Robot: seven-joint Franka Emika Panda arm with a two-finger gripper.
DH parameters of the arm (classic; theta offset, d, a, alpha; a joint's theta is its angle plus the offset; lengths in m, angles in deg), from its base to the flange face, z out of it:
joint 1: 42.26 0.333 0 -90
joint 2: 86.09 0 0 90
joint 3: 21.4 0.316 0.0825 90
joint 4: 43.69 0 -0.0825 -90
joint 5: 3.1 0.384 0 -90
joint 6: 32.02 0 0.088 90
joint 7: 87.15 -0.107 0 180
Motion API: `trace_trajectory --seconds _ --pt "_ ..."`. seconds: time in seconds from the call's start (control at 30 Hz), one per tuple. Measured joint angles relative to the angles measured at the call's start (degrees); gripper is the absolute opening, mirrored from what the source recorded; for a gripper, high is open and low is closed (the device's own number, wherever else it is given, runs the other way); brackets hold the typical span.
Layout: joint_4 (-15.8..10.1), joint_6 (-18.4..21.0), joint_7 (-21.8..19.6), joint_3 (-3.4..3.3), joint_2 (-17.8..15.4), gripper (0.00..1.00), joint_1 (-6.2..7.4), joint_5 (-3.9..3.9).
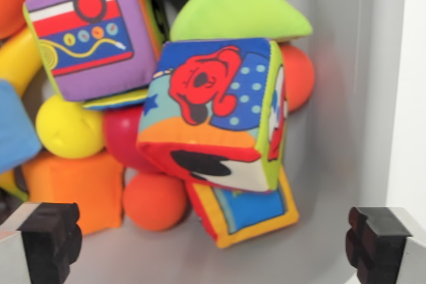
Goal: Pick an object from the bin
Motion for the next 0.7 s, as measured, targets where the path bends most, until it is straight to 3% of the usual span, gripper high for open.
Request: trace_trajectory --seconds 0.17,0.7 --pt "0.41 -0.64 2.53 0.09 0.84 1.00 -0.39 0.15" --pt "-1.64 -8.13 2.81 0.16 6.44 1.00 -0.39 0.28"
